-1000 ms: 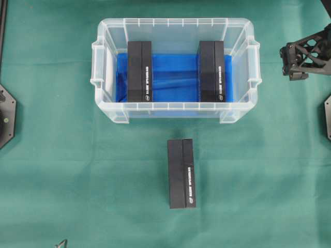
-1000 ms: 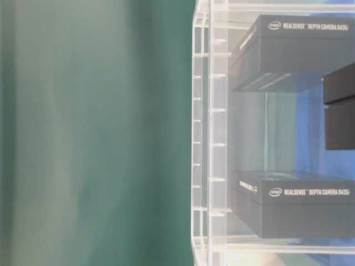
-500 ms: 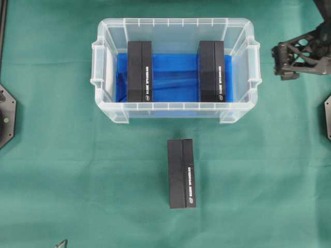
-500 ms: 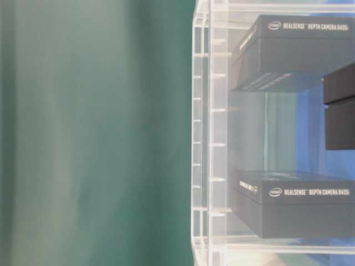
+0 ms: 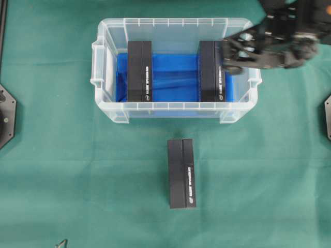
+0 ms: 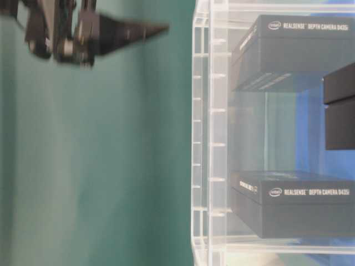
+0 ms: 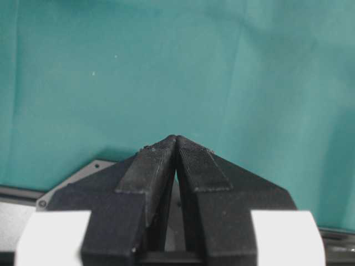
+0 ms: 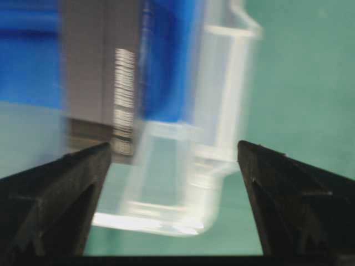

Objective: Take the box out of the case with the right arm.

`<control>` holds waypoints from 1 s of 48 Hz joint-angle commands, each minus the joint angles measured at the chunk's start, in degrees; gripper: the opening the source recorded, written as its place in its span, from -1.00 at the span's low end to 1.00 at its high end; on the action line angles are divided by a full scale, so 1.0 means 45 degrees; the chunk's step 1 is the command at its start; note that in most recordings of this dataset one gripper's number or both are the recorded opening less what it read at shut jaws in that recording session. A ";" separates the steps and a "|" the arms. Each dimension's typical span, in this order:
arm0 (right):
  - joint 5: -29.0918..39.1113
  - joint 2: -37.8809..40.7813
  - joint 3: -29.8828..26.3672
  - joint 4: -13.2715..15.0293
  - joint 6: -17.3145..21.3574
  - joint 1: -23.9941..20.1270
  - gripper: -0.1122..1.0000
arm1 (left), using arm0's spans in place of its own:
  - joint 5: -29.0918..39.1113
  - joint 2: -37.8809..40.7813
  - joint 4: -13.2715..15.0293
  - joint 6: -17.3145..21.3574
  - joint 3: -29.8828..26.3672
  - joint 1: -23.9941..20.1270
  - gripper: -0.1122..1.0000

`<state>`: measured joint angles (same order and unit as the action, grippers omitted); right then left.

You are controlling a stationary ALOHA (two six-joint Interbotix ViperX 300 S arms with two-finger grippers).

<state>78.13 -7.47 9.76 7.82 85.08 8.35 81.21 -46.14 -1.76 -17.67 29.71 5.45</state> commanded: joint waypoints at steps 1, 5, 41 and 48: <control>-0.0078 0.0547 -0.1113 0.0020 -0.0020 -0.0117 0.82 | -0.0059 0.0039 -0.0039 -0.0020 -0.0332 -0.0039 -0.76; -0.0078 0.1250 -0.1934 0.0020 -0.0020 -0.0176 0.82 | -0.0059 0.0020 -0.0039 -0.0020 -0.0332 -0.0039 -0.76; -0.0391 0.6738 -0.8867 -0.0195 -0.1074 -0.0352 0.83 | -0.0059 -0.0078 -0.0039 -0.0039 -0.0313 -0.0020 -0.76; -0.0605 0.7012 -0.8945 -0.0352 -0.1230 -0.0293 0.84 | -0.0059 -0.0078 -0.0039 -0.0039 -0.0313 -0.0039 -0.76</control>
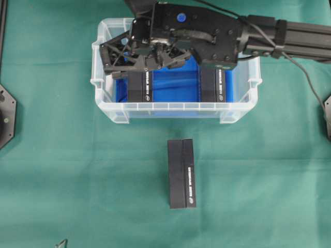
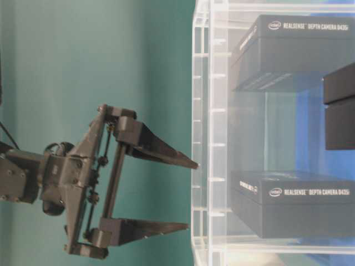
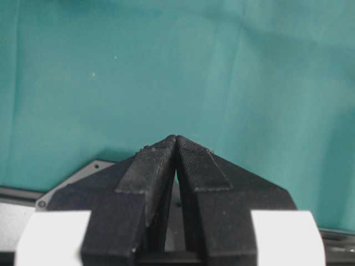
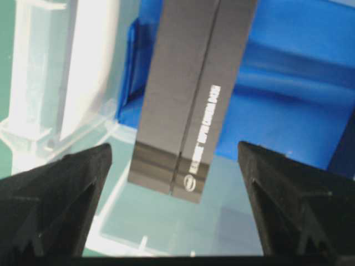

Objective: Take the box out of the case with the right arm.

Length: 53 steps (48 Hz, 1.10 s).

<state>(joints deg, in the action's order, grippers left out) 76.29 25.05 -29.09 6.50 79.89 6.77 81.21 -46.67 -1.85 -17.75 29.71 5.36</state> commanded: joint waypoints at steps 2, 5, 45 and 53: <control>-0.0313 -0.0176 -0.0313 -0.0098 -0.0293 0.0098 0.84 | -0.0059 0.0039 0.0000 -0.0039 -0.0313 0.0000 -0.76; -0.0469 -0.0117 -0.0313 -0.0137 -0.0645 0.0156 0.84 | -0.0059 0.0059 0.0000 -0.0039 -0.0313 -0.0020 -0.76; -0.0586 0.0332 -0.0293 -0.0098 -0.0547 0.0410 0.92 | -0.0059 0.0039 0.0020 -0.0039 -0.0313 0.0000 -0.76; -0.0566 0.0332 -0.0273 -0.0098 -0.0547 0.0410 0.92 | -0.0039 0.0039 0.0039 -0.0039 -0.0313 0.0000 -0.76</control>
